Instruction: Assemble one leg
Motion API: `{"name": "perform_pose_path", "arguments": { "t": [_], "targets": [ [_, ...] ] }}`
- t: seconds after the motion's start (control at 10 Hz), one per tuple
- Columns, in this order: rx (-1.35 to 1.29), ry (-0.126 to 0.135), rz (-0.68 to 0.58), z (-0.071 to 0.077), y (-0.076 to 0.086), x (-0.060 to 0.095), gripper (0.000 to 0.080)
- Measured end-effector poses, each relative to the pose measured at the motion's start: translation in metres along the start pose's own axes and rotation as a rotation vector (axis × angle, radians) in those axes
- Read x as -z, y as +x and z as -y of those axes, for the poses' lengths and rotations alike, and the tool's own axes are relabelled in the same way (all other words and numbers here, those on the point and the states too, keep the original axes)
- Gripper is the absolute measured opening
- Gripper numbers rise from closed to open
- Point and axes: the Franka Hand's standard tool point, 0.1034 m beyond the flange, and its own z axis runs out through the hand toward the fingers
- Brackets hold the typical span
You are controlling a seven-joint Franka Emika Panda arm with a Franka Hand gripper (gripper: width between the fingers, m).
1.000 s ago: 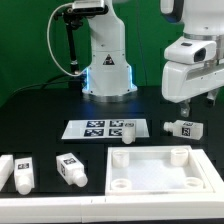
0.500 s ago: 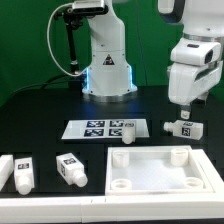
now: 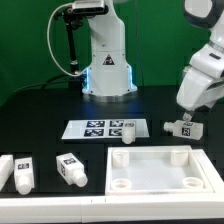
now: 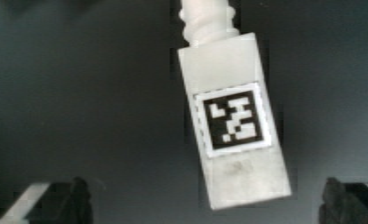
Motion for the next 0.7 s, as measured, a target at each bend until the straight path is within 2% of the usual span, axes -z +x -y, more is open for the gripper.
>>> {"name": "perform_pose_path", "arguments": {
  "t": [0.2, 0.3, 0.4, 0.5, 0.7],
  "targets": [
    [-0.013, 0.001, 0.113, -0.001, 0.001, -0.001, 0.0649],
    [-0.058, -0.004, 0.253, 0.005, -0.008, -0.007, 0.0649],
    [-0.080, -0.013, 0.372, 0.008, -0.003, -0.010, 0.0649],
    [-0.086, -0.020, 0.399, 0.007, 0.006, -0.011, 0.0649],
    [-0.093, -0.018, 0.399, 0.003, 0.004, -0.011, 0.0649]
  ]
}}
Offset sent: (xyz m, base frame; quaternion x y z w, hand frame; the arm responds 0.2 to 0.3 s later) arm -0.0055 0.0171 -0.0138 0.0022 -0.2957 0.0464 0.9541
